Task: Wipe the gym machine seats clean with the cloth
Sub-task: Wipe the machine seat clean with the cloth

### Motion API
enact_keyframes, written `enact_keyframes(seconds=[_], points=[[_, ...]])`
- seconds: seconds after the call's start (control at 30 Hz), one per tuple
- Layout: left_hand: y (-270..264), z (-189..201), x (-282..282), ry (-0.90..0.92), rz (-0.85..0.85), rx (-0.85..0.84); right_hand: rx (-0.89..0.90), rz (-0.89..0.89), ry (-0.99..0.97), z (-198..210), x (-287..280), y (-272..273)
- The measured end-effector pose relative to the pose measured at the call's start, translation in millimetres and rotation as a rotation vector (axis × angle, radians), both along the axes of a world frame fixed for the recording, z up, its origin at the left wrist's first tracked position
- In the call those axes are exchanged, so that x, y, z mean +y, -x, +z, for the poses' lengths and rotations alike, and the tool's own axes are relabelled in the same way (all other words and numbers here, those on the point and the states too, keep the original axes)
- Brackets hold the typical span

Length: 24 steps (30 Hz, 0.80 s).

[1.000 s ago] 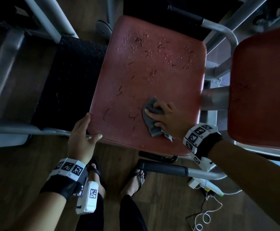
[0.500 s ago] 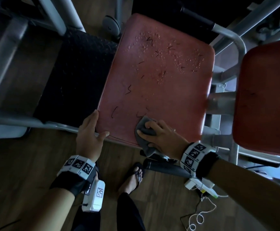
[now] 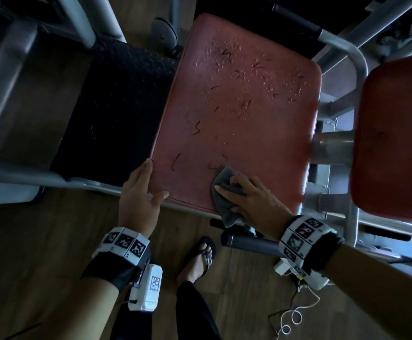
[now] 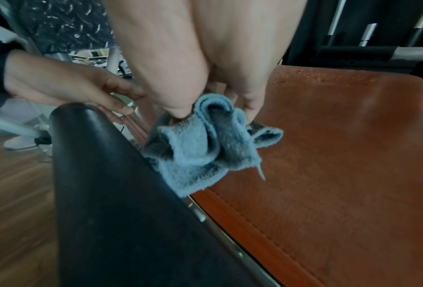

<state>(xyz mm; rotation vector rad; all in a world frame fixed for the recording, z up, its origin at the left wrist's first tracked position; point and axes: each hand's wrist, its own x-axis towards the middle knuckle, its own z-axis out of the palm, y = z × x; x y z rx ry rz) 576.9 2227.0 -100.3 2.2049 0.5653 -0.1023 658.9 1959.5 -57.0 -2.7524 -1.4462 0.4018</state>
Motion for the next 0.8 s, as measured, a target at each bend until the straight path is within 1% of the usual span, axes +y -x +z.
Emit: enact_keyframes(seconds=[0.07,0.1,0.2,0.23,0.3,0.37,0.43,0.53,0.6,0.67,0.7,0.77,0.8], points=[[0.2,-0.5,0.0,0.007,-0.004,-0.008,0.066,-0.076,-0.004,-2.7,-0.2,-0.8],[0.0,-0.7,0.2,0.008,-0.004,-0.011,0.067,-0.109,-0.02,-0.7,1.2,-3.1],[-0.3,-2.5,0.6,-0.001,0.003,-0.02,-0.006,-0.15,-0.053,2.3,7.6,-16.3],[-0.2,-2.6,0.4,0.001,0.005,-0.02,0.011,-0.2,-0.057,0.7,8.4,-18.8],[0.3,-2.5,0.5,0.001,0.0,-0.021,0.052,-0.312,-0.06,-5.1,10.1,-15.2],[1.7,-2.6,1.0,0.002,-0.011,-0.02,0.055,-0.378,-0.03,-8.8,16.0,-1.5],[1.8,-2.6,2.9,0.018,-0.019,-0.011,0.013,-0.382,-0.042,-4.6,27.8,8.0],[0.7,-1.8,5.8,0.003,-0.039,-0.014,-0.158,-0.32,-0.139,6.1,44.5,3.2],[0.3,-1.5,7.2,-0.018,-0.056,-0.02,-0.193,-0.307,-0.167,14.5,54.1,-0.6],[0.3,-1.2,7.4,-0.022,-0.066,-0.012,-0.156,-0.333,-0.144,14.6,63.2,2.9],[0.4,-0.6,7.8,-0.021,-0.068,-0.001,-0.1,-0.368,-0.099,6.6,65.7,6.4],[0.2,0.0,8.8,-0.026,-0.078,0.019,0.09,-0.492,0.085,-4.3,71.4,13.2],[-0.2,0.3,9.7,-0.029,-0.084,0.022,0.16,-0.551,0.145,-9.1,71.3,15.9]])
